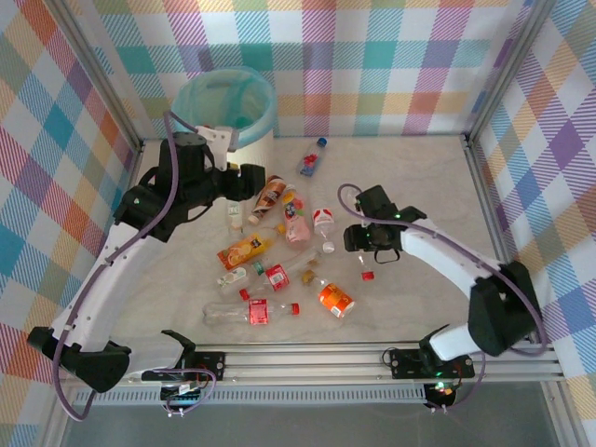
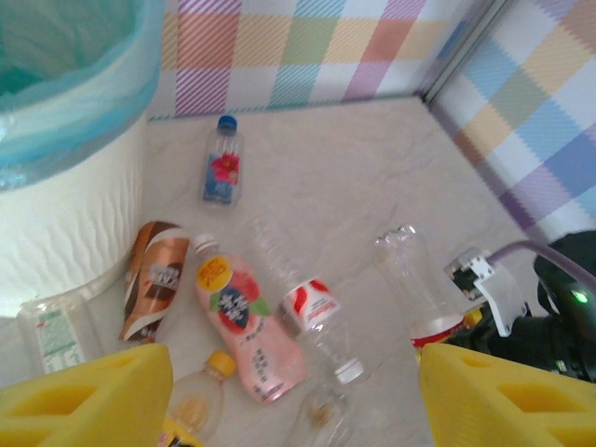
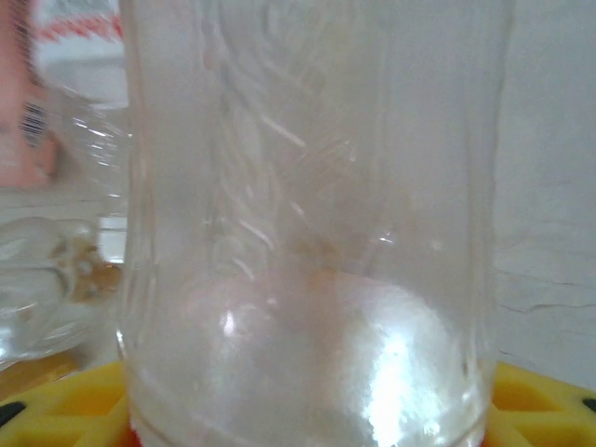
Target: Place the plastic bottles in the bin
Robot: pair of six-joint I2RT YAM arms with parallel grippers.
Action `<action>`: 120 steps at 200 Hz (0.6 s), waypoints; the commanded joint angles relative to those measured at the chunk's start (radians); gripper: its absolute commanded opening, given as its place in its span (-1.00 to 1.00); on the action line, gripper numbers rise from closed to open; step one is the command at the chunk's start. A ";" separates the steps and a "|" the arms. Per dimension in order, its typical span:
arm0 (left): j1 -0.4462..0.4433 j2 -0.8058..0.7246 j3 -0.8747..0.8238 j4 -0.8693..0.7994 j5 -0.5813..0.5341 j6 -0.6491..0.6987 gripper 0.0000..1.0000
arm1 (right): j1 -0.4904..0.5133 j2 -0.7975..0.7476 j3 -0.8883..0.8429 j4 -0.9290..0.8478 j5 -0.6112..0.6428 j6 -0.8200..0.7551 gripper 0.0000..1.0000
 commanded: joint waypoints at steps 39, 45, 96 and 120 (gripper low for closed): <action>-0.007 0.067 0.079 0.194 0.219 -0.137 0.49 | -0.004 -0.271 0.088 0.023 -0.065 -0.222 0.18; -0.008 0.078 0.081 0.216 0.250 -0.152 0.50 | -0.004 -0.288 0.097 0.035 -0.085 -0.237 0.18; -0.064 0.187 0.168 0.317 0.434 -0.202 0.60 | -0.004 -0.368 0.150 0.153 -0.317 -0.324 0.19; -0.105 0.210 0.199 0.323 0.465 -0.179 0.67 | -0.002 -0.383 0.150 0.214 -0.403 -0.324 0.18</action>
